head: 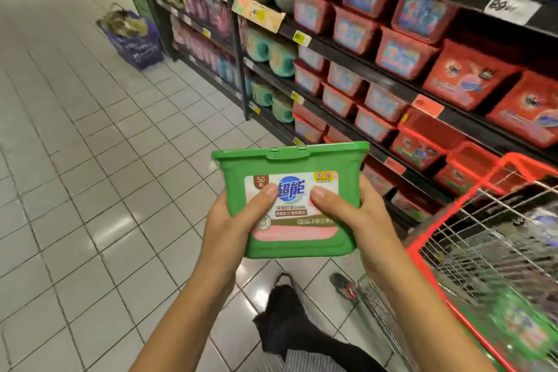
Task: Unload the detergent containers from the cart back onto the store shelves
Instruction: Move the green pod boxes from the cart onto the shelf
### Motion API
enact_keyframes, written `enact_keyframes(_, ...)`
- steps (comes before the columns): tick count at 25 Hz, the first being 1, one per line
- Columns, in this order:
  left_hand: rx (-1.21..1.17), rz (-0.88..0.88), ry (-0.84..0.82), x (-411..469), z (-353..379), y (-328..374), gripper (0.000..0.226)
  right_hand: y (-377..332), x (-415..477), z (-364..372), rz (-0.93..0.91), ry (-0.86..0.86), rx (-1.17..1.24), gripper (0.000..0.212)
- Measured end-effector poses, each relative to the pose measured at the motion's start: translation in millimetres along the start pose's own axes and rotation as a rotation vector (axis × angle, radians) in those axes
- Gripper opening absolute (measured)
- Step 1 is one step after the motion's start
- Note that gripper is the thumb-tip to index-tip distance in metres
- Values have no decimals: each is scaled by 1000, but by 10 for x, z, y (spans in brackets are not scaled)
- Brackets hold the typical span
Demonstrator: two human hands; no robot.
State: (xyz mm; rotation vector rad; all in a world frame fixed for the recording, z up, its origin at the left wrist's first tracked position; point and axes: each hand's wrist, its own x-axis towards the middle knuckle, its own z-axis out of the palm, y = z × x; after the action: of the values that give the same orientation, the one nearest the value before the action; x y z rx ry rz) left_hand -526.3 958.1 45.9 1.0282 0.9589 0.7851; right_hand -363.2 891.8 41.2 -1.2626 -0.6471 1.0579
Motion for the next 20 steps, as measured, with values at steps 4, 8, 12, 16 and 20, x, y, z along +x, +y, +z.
enact_keyframes(4, 13, 26, -22, 815, 59, 267, 49, -168, 810, 51, -18, 8, -10, 56)
enact_keyframes(8, 22, 51, -75, 1542, 191, 602, 51, -436, 1505, 55, -44, 41, -20, 57)
enact_keyframes(12, 21, 68, -165, 2181, 358, 878, 52, -660, 2019, 35, -84, 111, -21, 59)
enact_keyframes(16, 32, 85, -319, 2921, 579, 1199, 50, -918, 2542, 13, -154, 241, 14, 58)
enact_keyframes(20, -4, 118, -459, 3623, 799, 1499, 43, -1212, 3034, 46, -255, 374, 22, 59)
